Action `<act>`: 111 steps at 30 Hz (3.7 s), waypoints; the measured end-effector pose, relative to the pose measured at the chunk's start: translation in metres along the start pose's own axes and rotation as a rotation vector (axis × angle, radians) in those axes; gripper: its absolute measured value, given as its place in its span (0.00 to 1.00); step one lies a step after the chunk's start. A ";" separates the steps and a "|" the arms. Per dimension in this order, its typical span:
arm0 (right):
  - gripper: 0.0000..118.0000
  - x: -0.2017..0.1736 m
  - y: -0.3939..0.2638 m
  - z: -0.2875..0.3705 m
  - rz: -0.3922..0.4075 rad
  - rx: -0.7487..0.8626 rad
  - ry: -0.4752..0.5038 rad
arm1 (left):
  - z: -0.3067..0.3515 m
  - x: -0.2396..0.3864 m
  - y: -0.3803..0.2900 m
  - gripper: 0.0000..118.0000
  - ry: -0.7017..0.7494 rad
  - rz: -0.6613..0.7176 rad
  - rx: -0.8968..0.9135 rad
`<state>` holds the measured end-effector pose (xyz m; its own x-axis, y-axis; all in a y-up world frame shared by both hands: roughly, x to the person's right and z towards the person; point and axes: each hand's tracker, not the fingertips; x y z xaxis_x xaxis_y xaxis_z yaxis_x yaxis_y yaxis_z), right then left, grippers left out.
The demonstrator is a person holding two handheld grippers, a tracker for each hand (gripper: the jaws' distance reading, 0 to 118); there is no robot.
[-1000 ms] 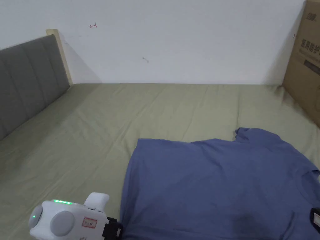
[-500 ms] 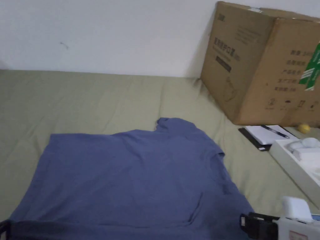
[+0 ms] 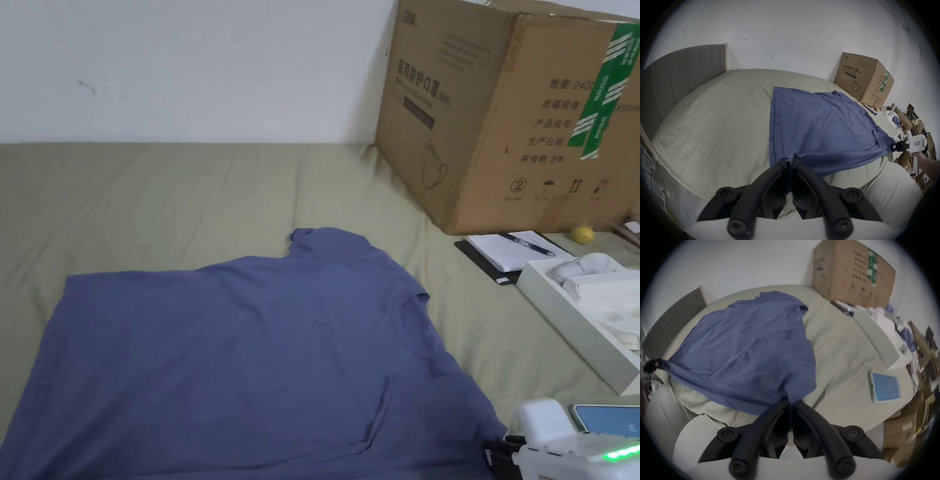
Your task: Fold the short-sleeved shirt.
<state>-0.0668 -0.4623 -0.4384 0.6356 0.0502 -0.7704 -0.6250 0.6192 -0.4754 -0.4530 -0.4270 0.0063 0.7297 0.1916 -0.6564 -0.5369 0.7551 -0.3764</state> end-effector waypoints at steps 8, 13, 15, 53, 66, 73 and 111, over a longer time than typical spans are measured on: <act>0.03 0.021 0.065 0.022 -0.147 0.094 0.108 | -0.024 -0.011 0.063 0.03 -0.029 0.083 -0.013; 0.03 0.028 0.144 -0.038 -0.229 0.089 0.107 | -0.100 -0.025 0.125 0.03 -0.018 0.112 -0.054; 0.03 0.025 0.170 -0.072 -0.258 0.061 0.089 | -0.139 -0.036 0.141 0.03 -0.021 0.175 -0.107; 0.00 -0.121 0.083 0.082 0.008 0.530 0.201 | -0.112 -0.046 0.115 0.06 0.069 0.207 -0.233; 0.00 -0.103 0.079 0.056 -0.073 0.423 0.209 | -0.168 -0.001 0.080 0.64 0.209 -0.077 -0.436; 0.00 -0.055 0.096 0.056 -0.177 0.462 0.186 | -0.149 0.007 0.087 0.03 0.134 -0.084 -0.369; 0.08 0.067 0.077 0.017 -0.529 -0.103 0.227 | -0.054 -0.014 0.083 0.03 0.047 0.010 -0.337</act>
<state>-0.0644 -0.3980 -0.5192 0.7673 -0.4218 -0.4830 -0.2969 0.4340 -0.8506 -0.5308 -0.4011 -0.0511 0.7078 0.1631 -0.6873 -0.6592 0.5021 -0.5597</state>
